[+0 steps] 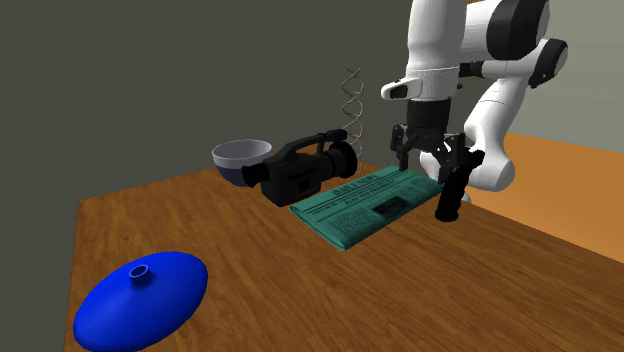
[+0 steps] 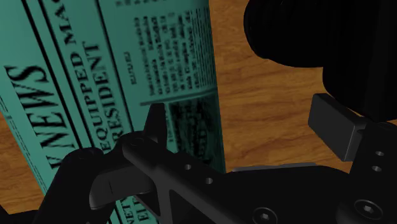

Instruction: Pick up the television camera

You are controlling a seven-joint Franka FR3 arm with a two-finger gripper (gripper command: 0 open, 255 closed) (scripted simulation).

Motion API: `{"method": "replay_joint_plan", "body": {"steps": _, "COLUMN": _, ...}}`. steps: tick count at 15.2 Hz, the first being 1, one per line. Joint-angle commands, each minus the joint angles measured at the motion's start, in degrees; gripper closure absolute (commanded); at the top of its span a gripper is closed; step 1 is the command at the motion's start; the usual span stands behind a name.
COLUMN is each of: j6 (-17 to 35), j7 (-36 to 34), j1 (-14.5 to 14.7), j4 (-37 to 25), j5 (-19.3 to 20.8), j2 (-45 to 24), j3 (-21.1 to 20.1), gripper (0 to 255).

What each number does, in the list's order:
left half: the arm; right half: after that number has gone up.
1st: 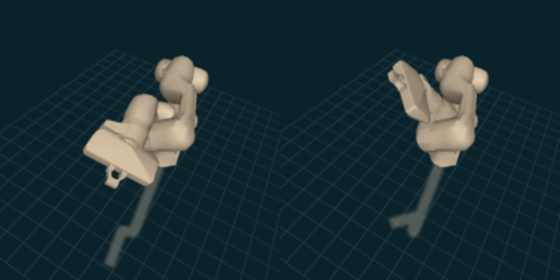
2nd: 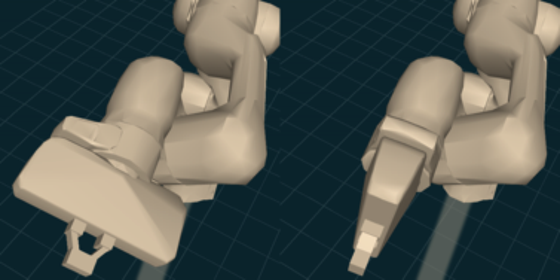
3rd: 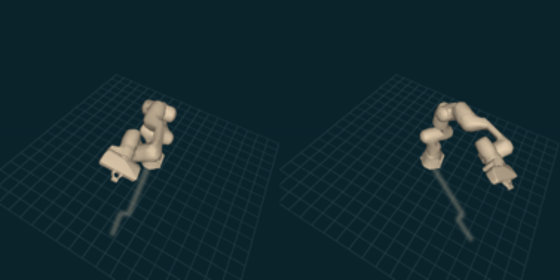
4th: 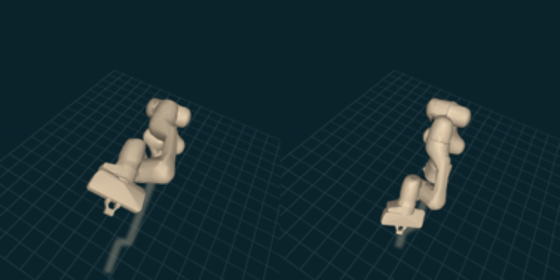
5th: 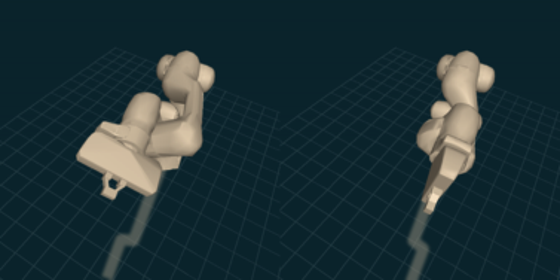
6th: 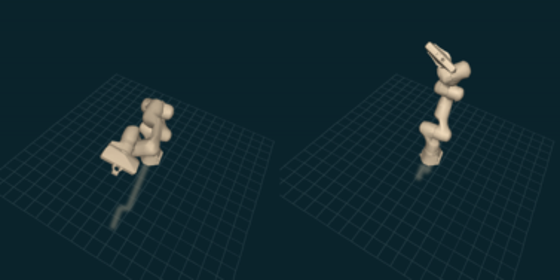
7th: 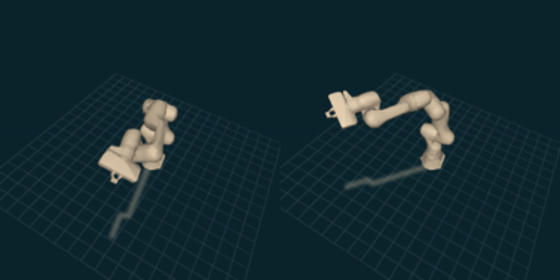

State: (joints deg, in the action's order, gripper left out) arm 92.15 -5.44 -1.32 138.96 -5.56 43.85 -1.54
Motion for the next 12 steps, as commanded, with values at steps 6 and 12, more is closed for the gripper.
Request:
{"method": "replay_joint_plan", "body": {"steps": 6, "j6": -0.3, "j7": 5.9, "j1": -2.1, "j4": -6.4, "j5": 4.4, "j2": -6.5, "j3": 4.7, "gripper": 0}}
{"method": "replay_joint_plan", "body": {"steps": 12, "j6": -1.1, "j7": 12.8, "j1": -3.8, "j4": -16.1, "j5": 8.0, "j2": -15.4, "j3": 9.7, "gripper": 0}}
